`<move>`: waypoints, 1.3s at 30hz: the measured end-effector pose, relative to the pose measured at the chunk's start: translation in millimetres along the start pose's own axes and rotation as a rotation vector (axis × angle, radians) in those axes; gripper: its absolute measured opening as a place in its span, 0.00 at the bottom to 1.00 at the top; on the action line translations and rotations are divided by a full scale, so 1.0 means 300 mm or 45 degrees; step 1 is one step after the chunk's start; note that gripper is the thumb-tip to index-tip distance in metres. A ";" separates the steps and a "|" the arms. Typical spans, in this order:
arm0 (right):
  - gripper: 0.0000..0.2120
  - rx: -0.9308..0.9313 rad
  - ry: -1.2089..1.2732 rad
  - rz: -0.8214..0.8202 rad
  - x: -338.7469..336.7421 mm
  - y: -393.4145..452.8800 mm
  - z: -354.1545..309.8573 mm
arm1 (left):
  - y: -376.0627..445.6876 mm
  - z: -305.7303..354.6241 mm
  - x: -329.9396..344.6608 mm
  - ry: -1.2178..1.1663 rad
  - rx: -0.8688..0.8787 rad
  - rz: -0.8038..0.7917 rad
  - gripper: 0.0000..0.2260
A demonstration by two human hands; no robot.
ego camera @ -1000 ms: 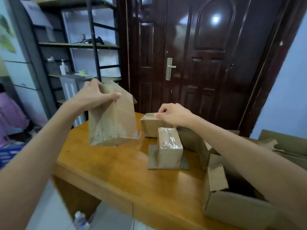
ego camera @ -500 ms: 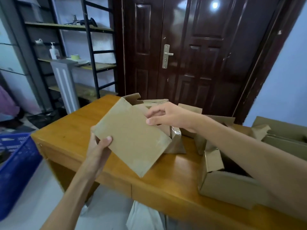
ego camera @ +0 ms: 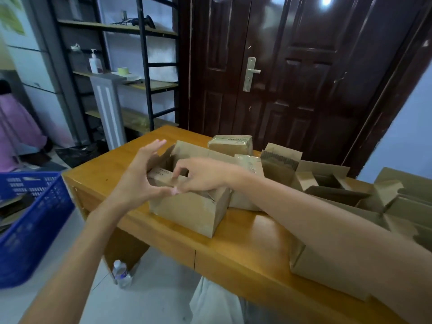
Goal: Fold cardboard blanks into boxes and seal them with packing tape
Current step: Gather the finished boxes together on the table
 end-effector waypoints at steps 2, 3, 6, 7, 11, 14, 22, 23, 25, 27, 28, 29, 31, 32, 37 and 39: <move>0.15 -0.007 0.081 0.051 -0.050 0.004 0.000 | 0.032 -0.002 -0.022 0.175 0.024 -0.140 0.47; 0.13 0.002 0.144 0.151 -0.084 -0.005 0.011 | 0.038 -0.001 -0.024 0.238 0.007 -0.198 0.44; 0.07 0.132 0.198 0.558 -0.199 -0.039 0.138 | 0.043 0.053 -0.055 0.283 0.034 -0.230 0.45; 0.07 0.224 0.137 0.637 -0.224 -0.052 0.205 | 0.048 0.095 -0.076 0.225 0.076 -0.211 0.46; 0.11 0.678 -0.151 0.520 -0.228 -0.086 0.438 | 0.185 0.278 -0.057 0.296 0.175 -0.237 0.31; 0.19 0.779 -0.392 0.426 -0.170 -0.085 0.498 | 0.330 0.345 0.055 0.522 0.094 -0.408 0.27; 0.43 0.950 -0.390 0.357 -0.110 -0.019 0.484 | 0.468 0.347 0.267 0.513 -0.016 -0.581 0.14; 0.45 0.968 -0.359 0.359 -0.105 -0.019 0.476 | 0.470 0.339 0.276 0.515 -0.013 -0.562 0.14; 0.46 0.987 -0.319 0.366 -0.102 -0.013 0.479 | 0.471 0.333 0.284 0.512 0.004 -0.528 0.14; 0.47 1.003 -0.233 0.376 -0.127 -0.041 0.482 | 0.473 0.337 0.281 0.462 0.026 -0.485 0.14; 0.46 0.998 -0.139 0.393 -0.151 -0.068 0.487 | 0.476 0.341 0.275 0.424 0.026 -0.449 0.14; 0.44 0.976 -0.001 0.416 -0.182 -0.102 0.489 | 0.480 0.348 0.266 0.380 0.025 -0.406 0.15; 0.38 0.928 0.347 0.435 -0.243 -0.185 0.499 | 0.492 0.371 0.255 0.319 0.028 -0.338 0.16; 0.38 0.916 0.516 0.434 -0.267 -0.228 0.504 | 0.500 0.390 0.258 0.313 0.036 -0.318 0.17; 0.44 0.799 0.890 0.410 -0.304 -0.395 0.516 | 0.522 0.533 0.320 0.498 -0.011 -0.369 0.25; 0.39 0.756 0.859 0.422 -0.303 -0.444 0.517 | 0.530 0.582 0.336 0.530 -0.057 -0.337 0.32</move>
Point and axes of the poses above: each hand's wrist, its own y-axis towards the middle knuckle, its own x-axis out of the palm, z = x × y, the point moved 1 cm from there along y, towards the middle knuckle, and after that the axes turned 1 degree about y, right-handed, at the moved point
